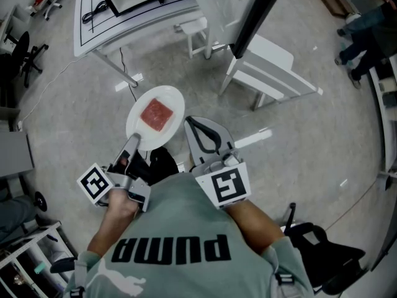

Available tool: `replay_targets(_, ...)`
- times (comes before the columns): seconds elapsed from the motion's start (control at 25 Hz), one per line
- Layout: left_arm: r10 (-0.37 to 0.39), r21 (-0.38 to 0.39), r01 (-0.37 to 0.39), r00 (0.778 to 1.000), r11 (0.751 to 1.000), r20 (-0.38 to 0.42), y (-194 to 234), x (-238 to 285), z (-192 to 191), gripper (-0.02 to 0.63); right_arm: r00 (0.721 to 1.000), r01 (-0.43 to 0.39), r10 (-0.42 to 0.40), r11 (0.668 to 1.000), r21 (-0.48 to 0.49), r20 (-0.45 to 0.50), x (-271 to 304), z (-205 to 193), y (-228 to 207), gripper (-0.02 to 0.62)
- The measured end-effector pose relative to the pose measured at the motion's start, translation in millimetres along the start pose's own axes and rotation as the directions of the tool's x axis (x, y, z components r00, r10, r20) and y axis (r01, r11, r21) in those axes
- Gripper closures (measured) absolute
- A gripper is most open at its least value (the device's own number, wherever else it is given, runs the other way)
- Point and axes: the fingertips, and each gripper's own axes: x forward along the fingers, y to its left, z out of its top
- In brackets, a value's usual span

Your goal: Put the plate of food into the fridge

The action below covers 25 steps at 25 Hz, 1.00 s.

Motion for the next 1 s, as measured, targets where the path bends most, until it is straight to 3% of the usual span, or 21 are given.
replay_targets(0.52,0.004,-0.003,-0.004,1.0,1.0,-0.007,-1,15,36,0.574,1.0,0.019,-0.018,1.0,0.012,-0.004,36,9,-5,0.591)
replay_targets(1.0,-0.025,0.017,0.026,0.999,1.0,-0.044,-18,40,110,0.575,0.996,0.085,-0.085,0.996,0.011,0.019,100,42,-4,0.591)
